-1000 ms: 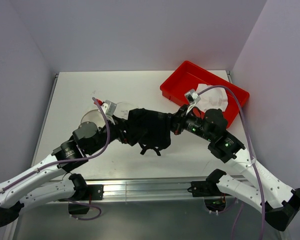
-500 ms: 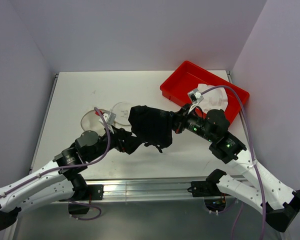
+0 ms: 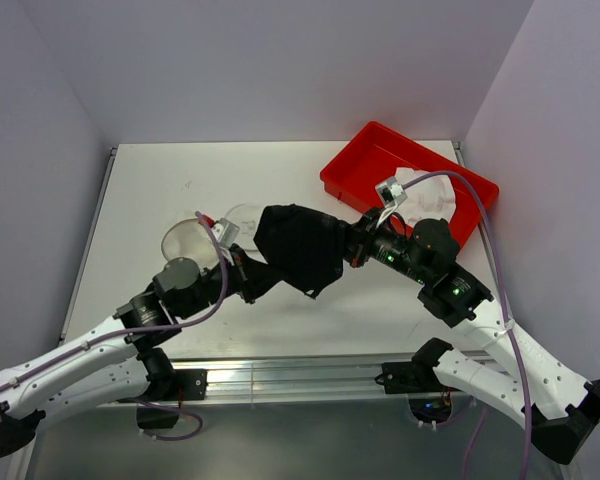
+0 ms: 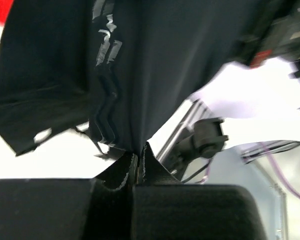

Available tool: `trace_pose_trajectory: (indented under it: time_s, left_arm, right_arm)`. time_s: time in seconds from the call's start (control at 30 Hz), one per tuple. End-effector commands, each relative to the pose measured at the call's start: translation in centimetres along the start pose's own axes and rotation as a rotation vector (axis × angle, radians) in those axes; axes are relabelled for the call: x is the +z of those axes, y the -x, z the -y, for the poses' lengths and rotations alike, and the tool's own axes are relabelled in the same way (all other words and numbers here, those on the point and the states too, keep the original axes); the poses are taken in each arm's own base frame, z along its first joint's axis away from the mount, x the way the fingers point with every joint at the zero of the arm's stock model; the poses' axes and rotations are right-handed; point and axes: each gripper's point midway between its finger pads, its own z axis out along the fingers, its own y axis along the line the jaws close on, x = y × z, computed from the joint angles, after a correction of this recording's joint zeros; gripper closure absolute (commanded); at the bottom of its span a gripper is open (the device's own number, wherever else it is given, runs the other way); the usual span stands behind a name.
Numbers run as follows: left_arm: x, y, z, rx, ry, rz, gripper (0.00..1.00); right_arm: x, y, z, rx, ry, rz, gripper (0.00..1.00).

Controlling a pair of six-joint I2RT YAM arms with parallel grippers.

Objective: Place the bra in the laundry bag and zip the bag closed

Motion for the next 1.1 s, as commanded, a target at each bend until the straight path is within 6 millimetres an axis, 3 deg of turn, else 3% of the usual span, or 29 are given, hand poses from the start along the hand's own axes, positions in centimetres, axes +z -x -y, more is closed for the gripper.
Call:
trace_pose_trajectory:
  time_s: [0.0,0.17,0.2,0.3,0.33,0.37,0.43,0.47,0.5,0.53,0.57,0.6,0.63,0.67,0.7,0.77,0.83,0.87,0.93,1.07]
  left_arm:
    - [-2.5,6.8,5.9,0.015,-0.188,0.199,1.00]
    - [-4.4,10.9,9.5,0.053,-0.286,0.303,1.00]
    - [-5.1,12.9,11.1,0.072,-0.333,0.357,1.00]
    - [-5.4,15.8,13.7,0.103,-0.400,0.419,1.00]
    - [-4.4,16.2,13.7,0.119,-0.383,0.420,1.00]
    - [-4.5,18.3,13.9,0.111,-0.348,0.478,1.00]
    - [-3.0,19.6,12.7,0.115,-0.256,0.510,1.00]
    - [-2.5,20.6,12.0,0.109,-0.200,0.542,1.00]
    - [-2.9,23.0,11.1,0.085,-0.111,0.620,1.00]
    - [-0.9,22.6,9.3,0.091,-0.013,0.592,1.00]
    - [-1.2,24.4,9.2,0.075,0.043,0.622,1.00]
    - [-0.6,24.8,7.6,0.070,0.133,0.621,1.00]
    - [1.1,23.7,4.5,0.075,0.281,0.568,0.99]
    - [1.2,24.4,4.1,0.072,0.315,0.553,0.84]
    - [1.7,23.9,2.2,0.066,0.380,0.520,0.79]
    - [2.7,22.5,-1.4,0.072,0.457,0.447,0.59]
    - [3.3,20.9,-2.9,0.029,0.455,0.374,0.38]
    - [3.1,19.8,-4.7,0.019,0.488,0.348,0.34]
    - [2.7,18.1,-4.9,-0.011,0.442,0.315,0.24]
    - [1.0,17.2,-3.8,-0.034,0.379,0.310,0.17]
  right_arm:
    - [0.1,0.9,-0.4,-0.007,0.022,0.045,1.00]
    - [0.4,-0.2,0.4,0.001,0.003,0.020,1.00]
    - [0.7,-1.1,0.9,0.004,-0.008,-0.011,1.00]
    - [1.4,-3.6,1.4,0.012,-0.001,-0.096,1.00]
    - [1.5,-4.1,1.3,0.007,0.005,-0.113,1.00]
    - [1.6,-5.0,0.8,-0.001,0.020,-0.141,1.00]
    - [1.5,-6.2,0.3,-0.012,0.047,-0.178,1.00]
    - [1.1,-6.5,-0.7,-0.017,0.095,-0.184,1.00]
    - [0.7,-7.4,-1.8,-0.013,0.166,-0.206,1.00]
    - [0.4,-7.7,-2.2,-0.014,0.188,-0.215,1.00]
    - [-0.1,-7.8,-2.9,-0.023,0.215,-0.218,1.00]
    - [-0.5,-8.3,-2.9,-0.033,0.214,-0.237,1.00]
    - [-0.7,-8.3,-2.9,-0.038,0.205,-0.232,1.00]
    - [-1.2,-7.9,-3.2,-0.047,0.211,-0.217,1.00]
    - [-1.6,-7.8,-3.4,-0.048,0.215,-0.219,1.00]
    - [-2.3,-7.1,-4.0,-0.053,0.229,-0.200,1.00]
    - [-2.6,-6.5,-4.3,-0.059,0.234,-0.185,1.00]
    - [-2.8,-5.8,-4.6,-0.064,0.237,-0.170,1.00]
    - [-2.9,-5.4,-4.7,-0.070,0.233,-0.162,1.00]
    - [-2.7,-3.8,-4.8,-0.109,0.212,-0.125,1.00]
